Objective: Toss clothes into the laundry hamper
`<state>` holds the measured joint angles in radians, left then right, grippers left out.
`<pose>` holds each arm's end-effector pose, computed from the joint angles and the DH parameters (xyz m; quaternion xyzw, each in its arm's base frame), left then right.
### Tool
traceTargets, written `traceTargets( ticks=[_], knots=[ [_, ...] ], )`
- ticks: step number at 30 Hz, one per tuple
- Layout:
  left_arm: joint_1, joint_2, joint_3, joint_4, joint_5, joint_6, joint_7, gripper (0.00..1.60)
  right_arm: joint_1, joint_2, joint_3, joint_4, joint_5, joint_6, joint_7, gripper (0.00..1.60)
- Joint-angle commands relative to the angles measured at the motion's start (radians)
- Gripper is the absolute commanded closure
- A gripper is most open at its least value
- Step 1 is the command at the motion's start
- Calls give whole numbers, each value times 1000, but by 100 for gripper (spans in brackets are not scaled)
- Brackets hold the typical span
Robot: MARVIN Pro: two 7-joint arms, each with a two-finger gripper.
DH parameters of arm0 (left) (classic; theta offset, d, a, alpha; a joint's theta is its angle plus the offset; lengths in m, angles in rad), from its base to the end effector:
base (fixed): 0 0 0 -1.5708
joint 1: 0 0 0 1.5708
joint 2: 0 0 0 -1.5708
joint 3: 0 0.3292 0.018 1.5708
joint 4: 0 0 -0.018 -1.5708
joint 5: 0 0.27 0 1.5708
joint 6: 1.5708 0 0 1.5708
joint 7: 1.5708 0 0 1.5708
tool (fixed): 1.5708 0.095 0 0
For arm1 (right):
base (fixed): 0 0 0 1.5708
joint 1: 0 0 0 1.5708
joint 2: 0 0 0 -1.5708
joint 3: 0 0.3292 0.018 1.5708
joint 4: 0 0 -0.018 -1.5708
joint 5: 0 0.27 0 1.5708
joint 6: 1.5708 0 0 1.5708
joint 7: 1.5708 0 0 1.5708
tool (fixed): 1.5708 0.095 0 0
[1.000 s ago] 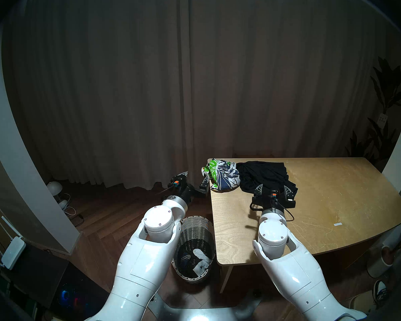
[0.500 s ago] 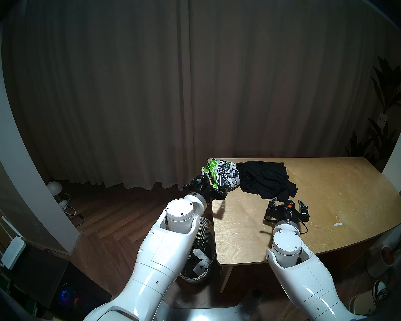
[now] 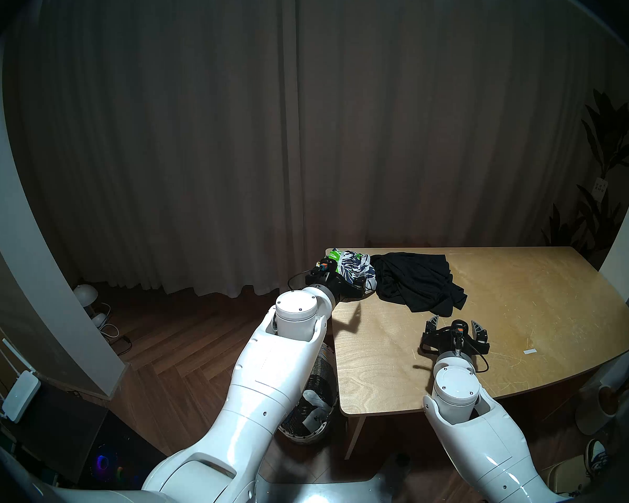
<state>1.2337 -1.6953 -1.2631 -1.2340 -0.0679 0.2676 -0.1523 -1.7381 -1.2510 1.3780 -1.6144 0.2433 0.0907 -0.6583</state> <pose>0.4604 -0.1793 -0.3358 0.7687 -0.1517 0.5911 0.1916 0.3062 -0.0957 -0.3964 0.7644 -0.1064 0.6000 0.2106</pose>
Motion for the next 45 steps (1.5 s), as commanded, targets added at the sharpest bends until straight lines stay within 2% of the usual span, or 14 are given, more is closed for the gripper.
traceTargets(
  ticks=[1,2,3,4,5,24,28,29,35,36,40,41,42,45],
  knots=[
    [-122,-40,-14,53,17,14,11,0,1,6,7,-32,7,-17,11,0],
    [-112,-43,-18,54,21,13,15,0,1,7,8,-33,10,-18,13,0],
    [-141,-43,-17,80,23,22,16,0,0,7,9,-34,12,-19,15,0],
    [-120,-49,-22,74,27,17,20,0,-1,8,10,-35,15,-20,17,0],
    [-147,-50,-21,98,30,26,22,0,-2,9,10,-36,18,-21,20,0],
    [-298,-79,-52,319,71,72,52,0,-16,24,21,-52,62,-36,60,0],
    [-334,-86,-55,374,76,75,55,0,-18,27,23,-55,70,-38,68,0],
    [-318,-89,-58,371,79,68,57,0,-19,28,23,-56,72,-39,70,0],
    [-382,-94,-63,455,84,72,54,0,-23,33,25,-60,83,-42,80,0],
    [-368,-94,-66,449,85,65,56,0,-23,33,26,-60,85,-43,81,0],
    [-421,-96,-74,508,84,71,50,0,-25,36,27,-61,92,-44,88,0],
    [-404,-97,-79,499,83,64,50,0,-25,36,27,-61,94,-44,89,0],
    [-432,-99,-81,526,81,70,46,0,-25,37,27,-61,96,-44,91,0],
    [-448,-105,-87,554,80,68,41,0,-26,39,28,-61,101,-45,96,0]
  ],
)
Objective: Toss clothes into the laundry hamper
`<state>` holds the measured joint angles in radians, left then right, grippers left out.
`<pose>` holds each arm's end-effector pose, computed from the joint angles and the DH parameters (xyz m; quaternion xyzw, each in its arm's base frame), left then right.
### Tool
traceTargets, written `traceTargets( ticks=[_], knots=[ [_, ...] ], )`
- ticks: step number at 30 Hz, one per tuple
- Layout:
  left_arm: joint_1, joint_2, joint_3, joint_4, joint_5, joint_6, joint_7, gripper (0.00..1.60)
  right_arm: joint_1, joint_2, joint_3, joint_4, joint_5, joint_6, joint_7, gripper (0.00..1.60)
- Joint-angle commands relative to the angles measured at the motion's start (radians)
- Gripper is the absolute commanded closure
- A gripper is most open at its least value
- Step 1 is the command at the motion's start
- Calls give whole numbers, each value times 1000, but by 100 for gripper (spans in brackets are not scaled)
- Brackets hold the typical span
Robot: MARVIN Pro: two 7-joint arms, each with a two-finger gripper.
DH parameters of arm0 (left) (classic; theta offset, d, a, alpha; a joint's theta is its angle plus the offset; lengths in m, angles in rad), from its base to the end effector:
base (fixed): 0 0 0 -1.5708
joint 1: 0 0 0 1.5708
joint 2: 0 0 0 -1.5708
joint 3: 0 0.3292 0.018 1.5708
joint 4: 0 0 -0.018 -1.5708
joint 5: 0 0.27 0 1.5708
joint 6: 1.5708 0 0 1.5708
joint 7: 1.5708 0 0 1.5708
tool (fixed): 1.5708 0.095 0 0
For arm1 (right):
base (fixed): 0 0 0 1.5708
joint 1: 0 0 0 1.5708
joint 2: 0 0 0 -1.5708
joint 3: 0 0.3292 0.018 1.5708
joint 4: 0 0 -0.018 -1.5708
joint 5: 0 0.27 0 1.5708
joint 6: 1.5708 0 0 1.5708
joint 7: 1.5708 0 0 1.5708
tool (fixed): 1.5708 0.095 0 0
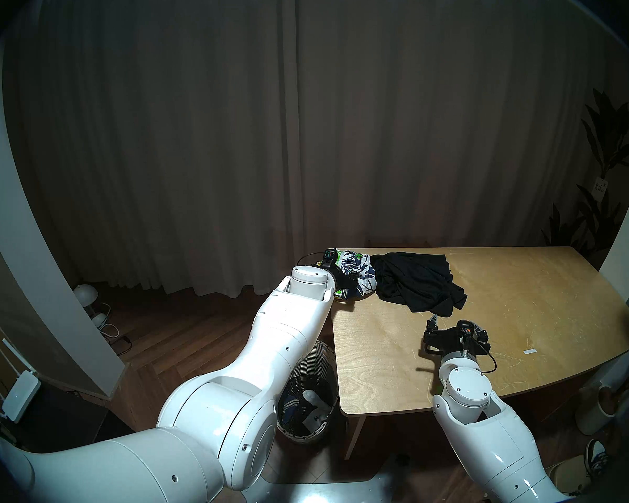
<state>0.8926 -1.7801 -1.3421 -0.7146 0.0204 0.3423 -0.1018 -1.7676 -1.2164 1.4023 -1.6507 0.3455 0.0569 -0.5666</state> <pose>0.5429 -0.1879 -0.3425 0.8428 -0.1600 0.4995 0.1205 0.3018 -0.1030 -0.3918 0.7704 -0.1131 0.6087 0.1522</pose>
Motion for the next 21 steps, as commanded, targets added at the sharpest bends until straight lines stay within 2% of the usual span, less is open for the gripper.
traceTargets(
  ticks=[1,18,19,20,21],
  knots=[
    [-103,-24,-10,38,-9,-10,-11,0,3,5,4,-25,-1,-12,5,0],
    [-156,-79,-34,201,-43,-33,-32,0,1,13,7,-24,13,-14,29,0],
    [-159,-81,-36,208,-45,-35,-33,38,1,14,7,-24,14,-15,30,0],
    [-161,-81,-37,213,-47,-37,-34,137,1,14,8,-24,14,-15,31,0],
    [-165,-83,-38,220,-48,-39,-34,160,1,15,8,-24,15,-15,32,0]
  ],
)
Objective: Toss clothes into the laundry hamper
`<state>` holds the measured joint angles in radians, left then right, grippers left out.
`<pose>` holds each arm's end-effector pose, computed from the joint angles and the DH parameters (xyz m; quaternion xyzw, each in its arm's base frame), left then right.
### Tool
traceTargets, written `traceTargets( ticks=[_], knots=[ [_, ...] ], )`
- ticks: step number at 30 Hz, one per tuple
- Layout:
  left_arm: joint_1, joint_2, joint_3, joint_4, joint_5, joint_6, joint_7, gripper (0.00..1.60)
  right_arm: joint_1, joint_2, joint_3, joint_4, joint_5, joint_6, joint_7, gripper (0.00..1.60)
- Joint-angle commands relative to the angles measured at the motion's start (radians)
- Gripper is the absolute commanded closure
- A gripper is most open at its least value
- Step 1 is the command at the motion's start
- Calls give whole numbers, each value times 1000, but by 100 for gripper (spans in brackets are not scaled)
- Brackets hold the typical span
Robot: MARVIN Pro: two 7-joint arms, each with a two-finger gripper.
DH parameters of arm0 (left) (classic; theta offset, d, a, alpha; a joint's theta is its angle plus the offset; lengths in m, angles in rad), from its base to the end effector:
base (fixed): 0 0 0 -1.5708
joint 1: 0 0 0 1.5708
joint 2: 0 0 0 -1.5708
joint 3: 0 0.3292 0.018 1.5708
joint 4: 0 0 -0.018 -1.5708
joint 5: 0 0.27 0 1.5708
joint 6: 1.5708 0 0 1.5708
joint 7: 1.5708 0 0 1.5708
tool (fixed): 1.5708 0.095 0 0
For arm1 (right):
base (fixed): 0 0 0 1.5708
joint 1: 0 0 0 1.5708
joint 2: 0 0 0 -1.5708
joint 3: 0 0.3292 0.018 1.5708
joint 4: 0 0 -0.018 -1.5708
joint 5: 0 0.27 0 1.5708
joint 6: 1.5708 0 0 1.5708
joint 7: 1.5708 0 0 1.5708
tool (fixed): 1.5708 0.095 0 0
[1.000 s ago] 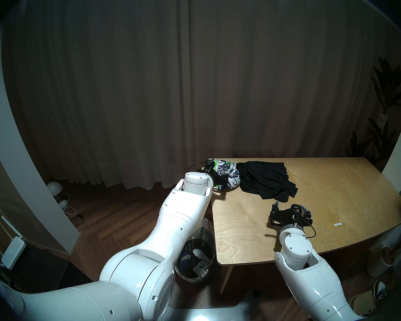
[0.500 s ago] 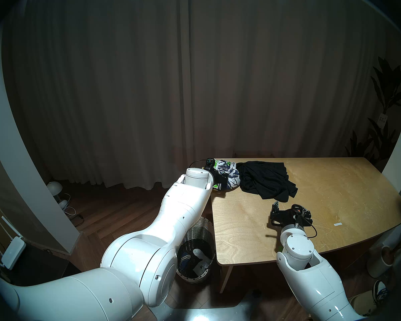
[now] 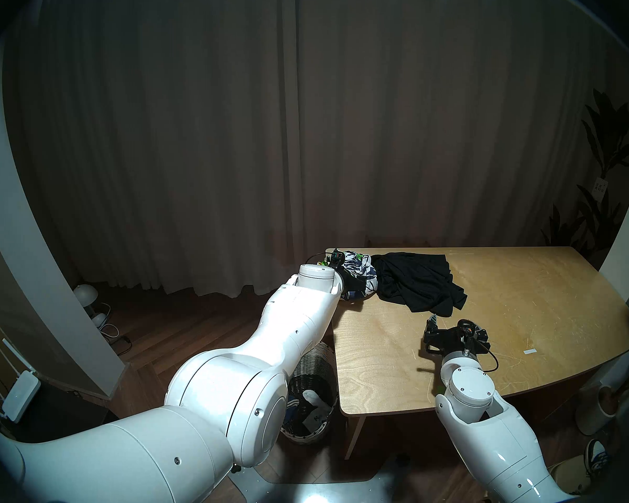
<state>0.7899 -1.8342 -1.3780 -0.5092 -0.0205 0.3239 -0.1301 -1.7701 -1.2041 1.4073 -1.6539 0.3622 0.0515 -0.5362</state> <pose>0.5490 -0.2137 -0.3462 0.8602 -0.1528 0.4592 0.1606 0.3025 -0.1055 -0.3902 0.7714 -0.1073 0.6115 0.1397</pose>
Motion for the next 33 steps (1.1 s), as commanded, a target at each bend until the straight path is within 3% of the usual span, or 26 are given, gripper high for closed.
traceTargets(
  ticks=[1,10,17,24,33],
  knots=[
    [-64,-30,-5,21,-10,-23,-6,160,3,3,3,-21,-1,-10,3,0],
    [-108,-11,-40,68,-37,-64,-13,160,-2,8,6,-30,2,-16,14,0],
    [-110,84,-78,102,-51,-140,-19,160,-15,12,10,-48,4,-27,22,0],
    [-46,177,-124,88,-62,-255,15,160,-35,17,16,-69,5,-42,30,0],
    [116,199,-145,-22,-61,-400,76,160,-59,21,25,-91,7,-61,40,0]
  ],
)
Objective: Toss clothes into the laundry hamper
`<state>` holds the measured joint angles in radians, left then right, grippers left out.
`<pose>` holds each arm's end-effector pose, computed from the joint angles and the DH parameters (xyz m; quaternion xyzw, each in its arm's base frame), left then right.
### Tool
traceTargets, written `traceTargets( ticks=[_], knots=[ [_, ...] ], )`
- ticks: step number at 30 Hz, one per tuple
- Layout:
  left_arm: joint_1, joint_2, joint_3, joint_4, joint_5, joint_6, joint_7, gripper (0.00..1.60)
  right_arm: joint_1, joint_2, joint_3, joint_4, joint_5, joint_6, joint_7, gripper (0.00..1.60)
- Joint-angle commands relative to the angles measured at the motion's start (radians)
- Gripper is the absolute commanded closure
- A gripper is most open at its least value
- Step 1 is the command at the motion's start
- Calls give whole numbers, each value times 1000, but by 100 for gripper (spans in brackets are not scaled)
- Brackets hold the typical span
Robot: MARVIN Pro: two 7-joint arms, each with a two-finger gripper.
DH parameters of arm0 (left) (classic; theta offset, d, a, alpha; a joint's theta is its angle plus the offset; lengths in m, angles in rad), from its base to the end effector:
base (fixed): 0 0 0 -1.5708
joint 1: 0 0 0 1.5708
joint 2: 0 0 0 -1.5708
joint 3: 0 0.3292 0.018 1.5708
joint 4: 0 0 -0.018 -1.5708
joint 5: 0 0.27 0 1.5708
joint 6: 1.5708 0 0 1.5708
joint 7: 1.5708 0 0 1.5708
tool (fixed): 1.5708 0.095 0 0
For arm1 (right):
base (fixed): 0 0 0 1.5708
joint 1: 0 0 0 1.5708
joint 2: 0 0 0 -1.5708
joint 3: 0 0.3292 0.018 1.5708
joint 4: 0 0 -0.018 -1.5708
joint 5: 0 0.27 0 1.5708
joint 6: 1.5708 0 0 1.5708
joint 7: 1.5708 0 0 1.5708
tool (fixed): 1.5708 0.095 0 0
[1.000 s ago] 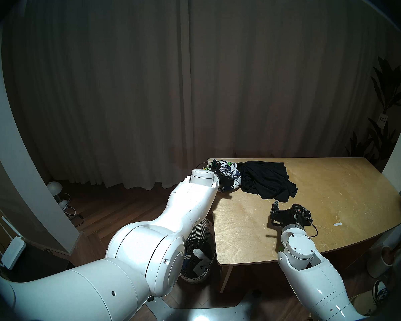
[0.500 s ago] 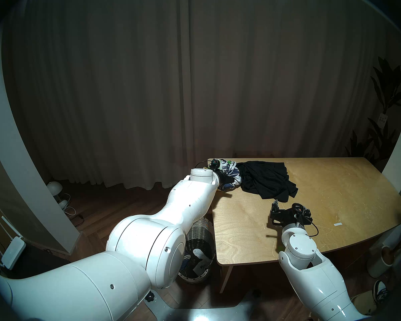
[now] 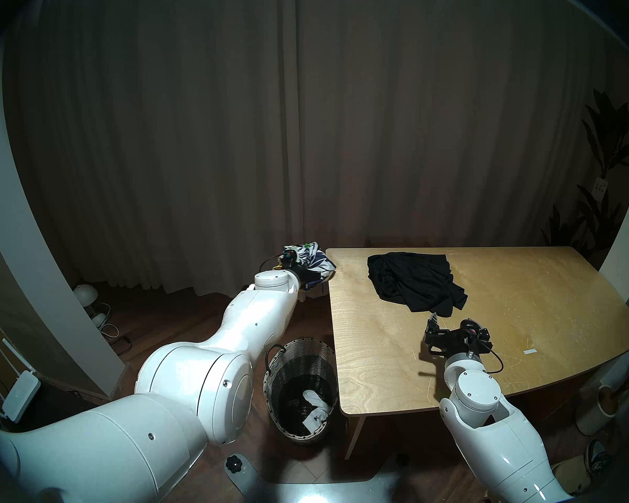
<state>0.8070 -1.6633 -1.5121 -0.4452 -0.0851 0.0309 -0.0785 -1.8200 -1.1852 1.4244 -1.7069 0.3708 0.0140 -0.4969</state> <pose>0.5710 -0.0784 -0.3707 0.8270 -0.0241 0.5531 0.0976 0.2900 -0.1069 -0.3814 0.7619 -0.0983 0.6290 0.1196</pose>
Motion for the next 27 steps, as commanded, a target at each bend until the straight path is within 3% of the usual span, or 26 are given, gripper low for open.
traceTargets(
  ticks=[1,8,11,18,27],
  knots=[
    [117,30,-14,-101,2,-117,27,160,-11,3,9,-39,-1,-26,2,0],
    [229,22,-24,-163,-1,-228,29,160,-17,3,12,-44,-1,-32,7,0],
    [249,25,-29,-144,0,-267,37,160,-18,3,13,-44,-1,-34,8,0],
    [213,41,-44,36,-15,-379,0,160,-20,2,14,-45,-1,-36,10,0],
    [159,68,-29,206,-2,-371,-35,160,-19,2,15,-44,-2,-36,11,0]
  ],
)
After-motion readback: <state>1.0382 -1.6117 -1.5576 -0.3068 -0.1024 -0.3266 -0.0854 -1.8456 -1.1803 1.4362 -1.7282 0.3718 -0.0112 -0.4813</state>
